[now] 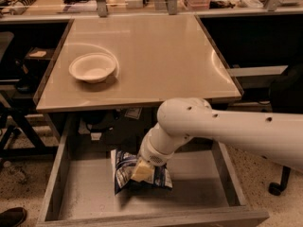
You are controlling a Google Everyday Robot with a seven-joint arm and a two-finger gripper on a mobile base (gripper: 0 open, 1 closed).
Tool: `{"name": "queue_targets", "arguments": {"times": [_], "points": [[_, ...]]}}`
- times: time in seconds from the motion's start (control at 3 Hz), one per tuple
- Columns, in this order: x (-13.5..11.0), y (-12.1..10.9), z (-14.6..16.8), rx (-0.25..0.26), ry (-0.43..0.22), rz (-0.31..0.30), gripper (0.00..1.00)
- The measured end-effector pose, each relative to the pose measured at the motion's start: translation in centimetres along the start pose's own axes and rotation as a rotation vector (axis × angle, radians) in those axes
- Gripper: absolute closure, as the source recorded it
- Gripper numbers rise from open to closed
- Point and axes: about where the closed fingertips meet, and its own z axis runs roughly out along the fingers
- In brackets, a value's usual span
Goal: Pick blue chip bag from top drawer and place on counter
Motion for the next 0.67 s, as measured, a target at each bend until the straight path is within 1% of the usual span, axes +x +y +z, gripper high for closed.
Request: {"name": "queue_targets", "arguments": {"times": [0.33, 0.67], "points": [[-0.9, -1.1, -5.5, 0.055, 0.026, 0.044, 1.00], [-1.3, -2.8, -10.5, 0.123, 0.062, 0.079, 1.00]]}}
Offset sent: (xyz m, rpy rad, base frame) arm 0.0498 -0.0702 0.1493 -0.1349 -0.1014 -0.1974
